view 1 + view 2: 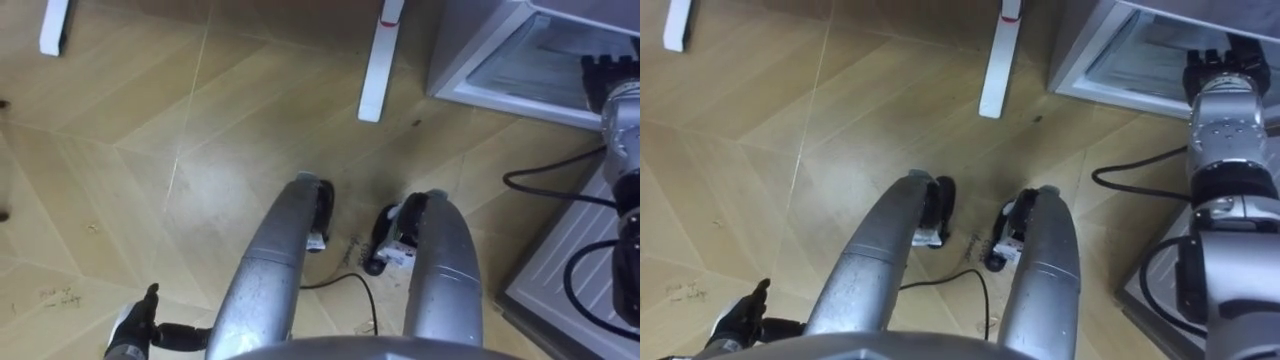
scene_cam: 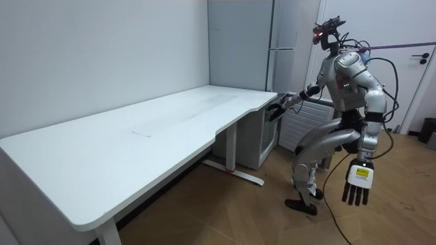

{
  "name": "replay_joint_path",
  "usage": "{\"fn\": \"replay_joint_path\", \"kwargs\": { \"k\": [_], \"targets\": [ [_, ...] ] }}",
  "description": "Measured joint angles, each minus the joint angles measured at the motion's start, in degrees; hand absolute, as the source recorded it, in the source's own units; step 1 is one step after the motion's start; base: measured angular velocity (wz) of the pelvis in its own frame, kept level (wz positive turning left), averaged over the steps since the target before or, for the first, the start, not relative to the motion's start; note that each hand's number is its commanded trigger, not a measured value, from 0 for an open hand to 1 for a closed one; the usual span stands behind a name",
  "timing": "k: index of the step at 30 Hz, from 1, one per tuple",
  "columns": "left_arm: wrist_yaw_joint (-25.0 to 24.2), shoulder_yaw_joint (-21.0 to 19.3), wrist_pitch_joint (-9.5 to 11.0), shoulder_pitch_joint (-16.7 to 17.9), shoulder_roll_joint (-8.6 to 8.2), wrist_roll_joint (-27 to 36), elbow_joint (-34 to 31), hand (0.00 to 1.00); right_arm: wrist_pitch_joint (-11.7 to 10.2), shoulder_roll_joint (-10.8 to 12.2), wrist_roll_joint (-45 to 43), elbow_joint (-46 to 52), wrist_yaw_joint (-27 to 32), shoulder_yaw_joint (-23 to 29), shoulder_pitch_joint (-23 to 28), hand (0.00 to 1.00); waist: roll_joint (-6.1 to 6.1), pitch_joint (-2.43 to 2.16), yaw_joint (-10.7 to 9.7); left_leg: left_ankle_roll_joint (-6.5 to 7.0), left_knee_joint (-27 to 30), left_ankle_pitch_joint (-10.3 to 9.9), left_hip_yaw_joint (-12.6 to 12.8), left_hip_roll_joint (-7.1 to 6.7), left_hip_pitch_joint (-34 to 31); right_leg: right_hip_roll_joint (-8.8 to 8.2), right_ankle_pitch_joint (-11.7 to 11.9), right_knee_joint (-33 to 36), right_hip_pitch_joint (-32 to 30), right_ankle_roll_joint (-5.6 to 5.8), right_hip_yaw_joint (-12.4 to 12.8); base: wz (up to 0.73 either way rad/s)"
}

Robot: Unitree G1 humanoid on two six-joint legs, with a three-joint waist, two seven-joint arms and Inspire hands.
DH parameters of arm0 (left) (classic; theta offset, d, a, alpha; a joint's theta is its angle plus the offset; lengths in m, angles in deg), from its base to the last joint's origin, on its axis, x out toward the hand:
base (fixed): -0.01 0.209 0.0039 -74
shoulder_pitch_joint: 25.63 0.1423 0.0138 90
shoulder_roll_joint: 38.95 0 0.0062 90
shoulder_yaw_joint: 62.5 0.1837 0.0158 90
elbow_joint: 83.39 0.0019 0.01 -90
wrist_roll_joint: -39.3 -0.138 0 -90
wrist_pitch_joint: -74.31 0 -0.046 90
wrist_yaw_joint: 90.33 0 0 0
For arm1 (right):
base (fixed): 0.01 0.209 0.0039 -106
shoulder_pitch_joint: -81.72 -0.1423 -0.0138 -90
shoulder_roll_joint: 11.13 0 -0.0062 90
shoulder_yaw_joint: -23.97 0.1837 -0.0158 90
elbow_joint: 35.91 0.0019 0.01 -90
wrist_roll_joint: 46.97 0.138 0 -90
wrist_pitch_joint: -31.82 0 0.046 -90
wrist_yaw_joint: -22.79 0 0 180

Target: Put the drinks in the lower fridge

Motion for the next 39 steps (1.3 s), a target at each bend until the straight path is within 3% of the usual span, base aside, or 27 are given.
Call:
{"fn": "replay_joint_path", "kwargs": {
  "k": [8,11,17,20,23,27,30,34,39],
  "targets": [
    [-0.85,1.05,-0.52,0.16,0.00,0.00,-0.86,0.00,0.00,0.00,-0.01,-0.01,0.00,-0.65,0.01,0.00,0.00,0.00,0.01,-0.01,-0.07,0.00,-0.28,0.12,0.22,0.19,-0.02,-0.34,0.42,-0.04,-0.38,0.00],
    [-1.38,1.09,-0.96,0.36,0.00,-0.10,-1.08,0.00,0.05,0.00,-0.01,-0.35,-0.07,-1.21,0.24,0.00,0.27,0.01,0.02,-0.07,-0.46,0.00,-1.19,0.30,0.92,0.32,0.09,-1.43,1.84,-0.35,-1.64,0.04],
    [-3.32,2.31,-2.20,0.05,0.45,-0.03,-1.43,0.00,0.18,-0.10,-0.65,-8.19,-6.08,-3.86,1.43,0.00,0.27,0.05,1.61,-0.34,-5.59,0.49,-2.12,0.42,7.60,0.43,0.61,-6.78,8.94,-0.30,-3.52,0.03],
    [-4.46,2.31,-1.98,-0.05,1.78,0.36,-1.37,0.00,1.67,-0.11,-3.32,-10.49,-10.05,-6.07,4.07,0.00,0.33,0.12,2.31,-0.96,-9.25,1.03,-3.57,1.28,11.14,2.23,1.94,-12.07,13.52,-0.26,-5.43,0.01],
    [-4.74,2.21,-2.16,-0.55,1.89,0.30,-0.89,0.00,3.08,-0.12,-7.69,-13.72,-12.83,-6.38,4.66,0.00,0.33,0.18,2.17,-0.81,-12.82,2.03,-4.21,1.41,14.16,2.51,3.12,-15.76,16.77,-0.92,-6.51,0.08],
    [-6.01,1.73,-2.11,-5.04,1.94,0.25,3.25,0.00,5.81,-0.46,-13.22,-18.78,-17.74,-6.20,6.21,0.00,0.04,0.38,1.40,-1.11,-16.35,2.26,-6.04,1.06,18.61,2.78,3.19,-19.88,22.07,-0.85,-8.54,0.18],
    [-7.13,1.00,-1.57,-6.07,1.94,0.30,4.15,0.00,7.61,-0.93,-16.29,-22.54,-21.92,-6.21,6.78,0.00,0.19,0.39,1.01,-1.09,-18.26,2.25,-5.74,1.78,21.78,3.49,3.37,-22.99,26.10,-0.52,-9.50,0.07],
    [-7.36,0.84,-1.65,-6.52,1.85,-0.13,5.44,0.00,9.12,-0.96,-21.56,-22.98,-25.57,-6.35,11.32,0.00,0.64,0.39,1.16,-0.96,-22.53,2.35,-5.87,2.64,26.92,4.83,4.28,-28.90,32.28,0.17,-11.27,0.14],
    [-6.81,-0.79,-1.80,-6.00,0.90,-2.00,7.59,0.00,10.30,-0.74,-24.94,-23.08,-29.58,-7.45,17.88,0.00,1.08,0.15,1.13,-0.71,-29.61,3.41,-5.78,2.19,36.20,5.36,5.30,-36.08,41.38,1.53,-11.98,0.07]
  ]
}}
